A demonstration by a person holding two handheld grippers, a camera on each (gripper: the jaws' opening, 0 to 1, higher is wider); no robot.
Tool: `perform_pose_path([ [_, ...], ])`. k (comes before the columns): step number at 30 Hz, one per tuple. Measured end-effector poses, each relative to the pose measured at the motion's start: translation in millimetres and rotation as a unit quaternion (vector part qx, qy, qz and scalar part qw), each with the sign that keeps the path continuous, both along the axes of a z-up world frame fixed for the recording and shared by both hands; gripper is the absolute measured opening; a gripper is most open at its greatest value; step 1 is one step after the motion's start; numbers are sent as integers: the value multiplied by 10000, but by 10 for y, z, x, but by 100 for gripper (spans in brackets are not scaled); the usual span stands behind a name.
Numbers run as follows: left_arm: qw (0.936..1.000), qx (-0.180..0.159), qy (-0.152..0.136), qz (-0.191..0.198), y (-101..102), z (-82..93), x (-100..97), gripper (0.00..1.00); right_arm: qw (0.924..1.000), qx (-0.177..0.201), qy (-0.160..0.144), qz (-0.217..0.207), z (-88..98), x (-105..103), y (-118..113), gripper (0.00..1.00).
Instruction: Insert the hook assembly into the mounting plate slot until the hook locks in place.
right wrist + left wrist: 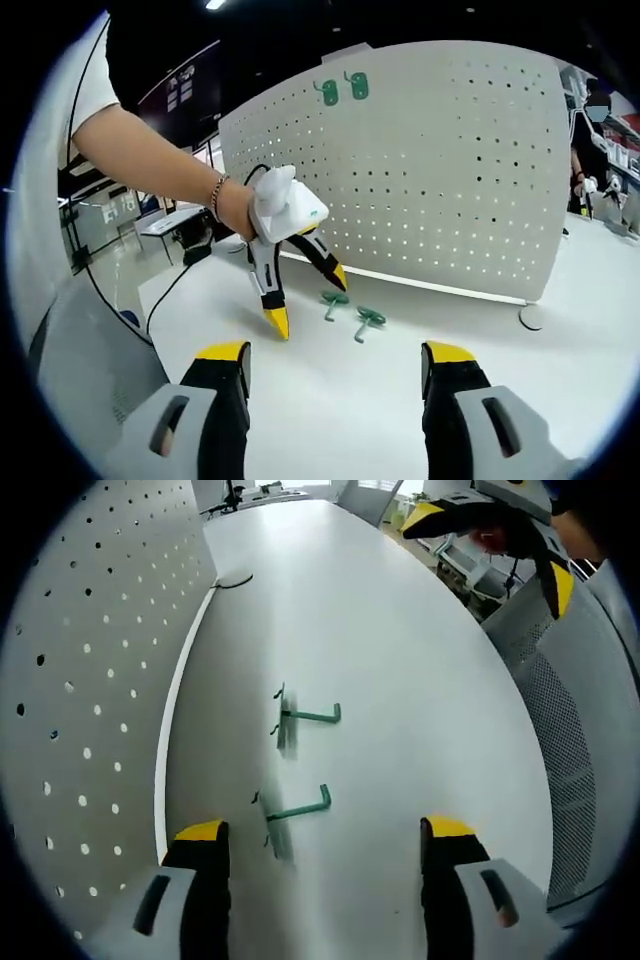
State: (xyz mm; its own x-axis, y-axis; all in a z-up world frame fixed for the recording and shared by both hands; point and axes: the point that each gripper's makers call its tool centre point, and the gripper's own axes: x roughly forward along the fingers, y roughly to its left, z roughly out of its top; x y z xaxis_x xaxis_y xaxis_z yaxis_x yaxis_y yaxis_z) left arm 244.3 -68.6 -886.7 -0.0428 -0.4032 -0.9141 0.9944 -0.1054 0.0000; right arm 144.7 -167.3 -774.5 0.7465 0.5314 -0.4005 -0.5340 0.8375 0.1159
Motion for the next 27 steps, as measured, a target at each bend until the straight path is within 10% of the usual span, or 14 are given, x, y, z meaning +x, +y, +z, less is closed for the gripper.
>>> perform_pose_path([
  [12,10000,11,0,-19,-2,9,21,78,10000,70,42,-39,-3,6,-3,67],
  [27,9997,-29,-22,261,7,53,120,40,9999,123,52,-93,1,12,-16,66],
])
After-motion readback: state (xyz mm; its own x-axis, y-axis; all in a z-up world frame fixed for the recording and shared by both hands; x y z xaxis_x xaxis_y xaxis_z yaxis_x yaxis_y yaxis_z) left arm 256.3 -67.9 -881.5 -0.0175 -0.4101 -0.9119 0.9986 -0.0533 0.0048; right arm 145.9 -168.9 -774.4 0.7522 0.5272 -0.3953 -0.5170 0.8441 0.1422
